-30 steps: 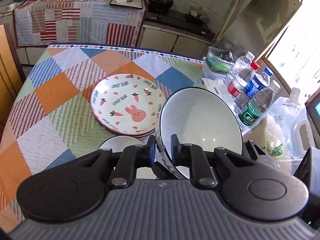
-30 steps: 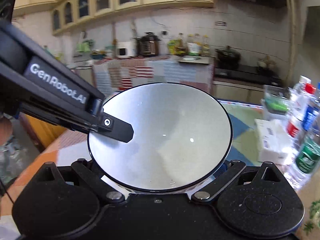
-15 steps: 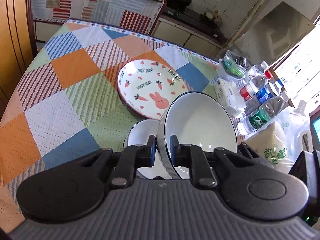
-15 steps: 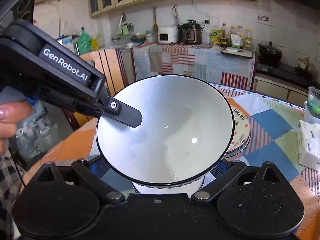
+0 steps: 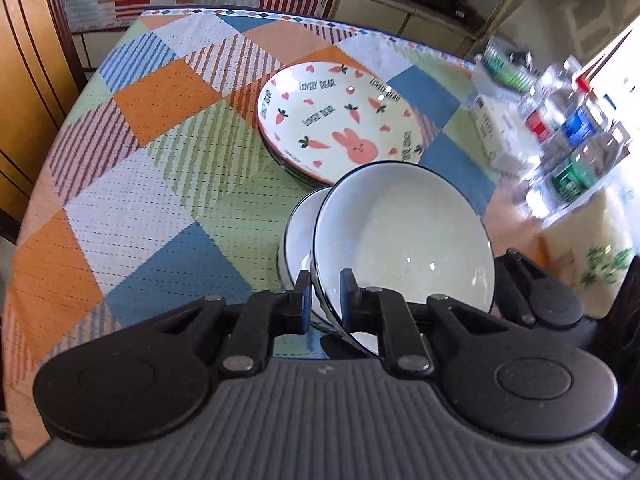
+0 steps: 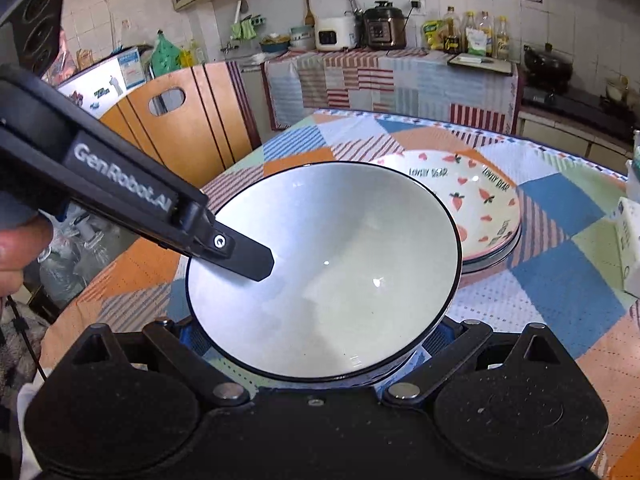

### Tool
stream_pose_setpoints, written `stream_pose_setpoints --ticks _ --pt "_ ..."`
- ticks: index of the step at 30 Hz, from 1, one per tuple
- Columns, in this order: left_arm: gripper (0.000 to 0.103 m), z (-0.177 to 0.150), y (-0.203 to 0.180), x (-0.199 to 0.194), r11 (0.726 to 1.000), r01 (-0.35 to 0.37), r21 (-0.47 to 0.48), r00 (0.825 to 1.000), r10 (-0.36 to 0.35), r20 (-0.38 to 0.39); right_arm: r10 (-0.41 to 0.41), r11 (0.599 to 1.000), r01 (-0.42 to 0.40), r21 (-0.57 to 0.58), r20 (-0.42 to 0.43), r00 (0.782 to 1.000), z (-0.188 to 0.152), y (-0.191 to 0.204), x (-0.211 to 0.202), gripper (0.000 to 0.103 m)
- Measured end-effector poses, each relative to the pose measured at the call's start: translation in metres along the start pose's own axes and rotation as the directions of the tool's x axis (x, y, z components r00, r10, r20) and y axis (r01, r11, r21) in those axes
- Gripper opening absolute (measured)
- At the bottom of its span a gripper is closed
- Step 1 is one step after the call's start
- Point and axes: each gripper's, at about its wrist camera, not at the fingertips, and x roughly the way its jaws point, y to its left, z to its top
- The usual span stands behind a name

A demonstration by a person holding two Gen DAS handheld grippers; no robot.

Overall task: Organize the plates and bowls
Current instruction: 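Lift the third bowl with both tools and carry it toward the nested bowls, then lower the third bowl into the nested bowls and open both tools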

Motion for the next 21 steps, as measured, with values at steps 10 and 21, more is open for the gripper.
stream_pose_setpoints --ticks 10,21 --pt "0.013 -0.001 -0.011 0.015 0.99 -0.116 0.078 0.992 0.119 -0.043 -0.002 1.0 0.001 -0.02 -0.048 0.999 0.0 0.002 0.014 0.1" --pt "0.013 -0.001 0.0 0.026 0.992 -0.12 0.027 0.99 0.121 -0.068 -0.104 0.985 0.091 -0.149 -0.08 0.991 0.0 0.018 0.022 0.1"
